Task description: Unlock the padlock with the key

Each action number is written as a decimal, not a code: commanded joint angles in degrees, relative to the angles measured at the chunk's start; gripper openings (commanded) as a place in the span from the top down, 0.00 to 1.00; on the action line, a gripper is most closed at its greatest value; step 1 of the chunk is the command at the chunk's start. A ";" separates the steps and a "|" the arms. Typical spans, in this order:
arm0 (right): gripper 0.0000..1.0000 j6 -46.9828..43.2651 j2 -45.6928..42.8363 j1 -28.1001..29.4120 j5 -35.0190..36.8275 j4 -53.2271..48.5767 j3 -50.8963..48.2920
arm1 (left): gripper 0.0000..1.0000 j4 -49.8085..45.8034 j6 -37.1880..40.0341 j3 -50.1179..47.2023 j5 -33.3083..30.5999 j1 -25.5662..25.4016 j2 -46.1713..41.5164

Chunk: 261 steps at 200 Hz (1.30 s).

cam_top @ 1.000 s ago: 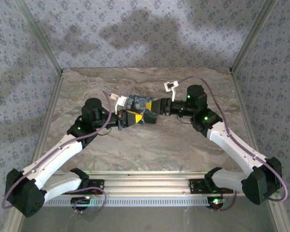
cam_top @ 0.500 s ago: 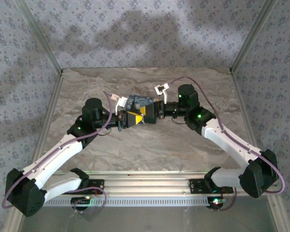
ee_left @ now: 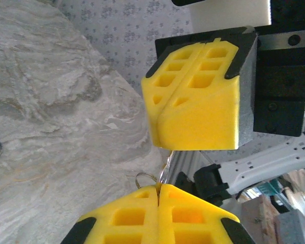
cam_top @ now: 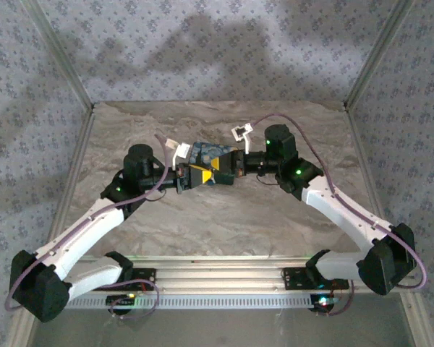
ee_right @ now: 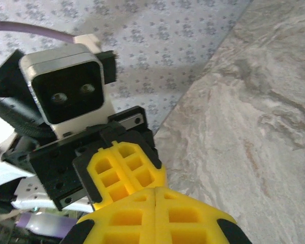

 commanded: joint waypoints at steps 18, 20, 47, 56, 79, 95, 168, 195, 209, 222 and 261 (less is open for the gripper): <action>1.00 2.57 0.08 1.64 13.02 -12.11 5.65 | 0.63 -7.99 8.23 4.75 -10.81 0.27 -1.29; 1.00 2.80 0.10 1.82 14.14 -12.94 5.93 | 0.61 -8.37 8.68 4.79 -11.72 0.26 -1.50; 1.00 9.07 0.55 2.47 27.51 -22.28 8.65 | 0.57 -10.90 18.42 4.72 -25.67 -3.59 -4.35; 1.00 10.76 0.92 2.45 28.74 -23.33 8.85 | 0.57 -10.93 23.39 4.71 -30.74 -6.72 -4.77; 1.00 14.44 1.54 2.98 30.77 -24.22 9.35 | 0.53 -8.98 36.17 4.14 -39.11 -14.38 -4.21; 1.00 15.50 1.76 3.54 32.16 -25.27 9.91 | 0.50 -6.26 43.03 3.25 -43.15 -18.53 -3.20; 1.00 18.20 1.34 5.28 34.58 -25.48 10.00 | 0.45 -1.30 51.66 4.54 -46.92 -22.07 4.83; 1.00 18.55 1.12 5.51 34.61 -25.38 9.92 | 0.45 0.20 52.33 4.62 -47.07 -22.07 6.19; 1.00 18.59 1.13 5.68 34.60 -25.25 9.83 | 0.45 0.95 52.59 4.76 -47.54 -22.07 6.76; 1.00 18.77 1.07 5.73 34.49 -25.11 9.69 | 0.45 1.69 52.85 4.87 -48.24 -22.07 7.35; 1.00 19.18 0.97 5.92 34.48 -24.81 9.40 | 0.47 2.29 53.39 5.60 -50.44 -22.08 9.31</action>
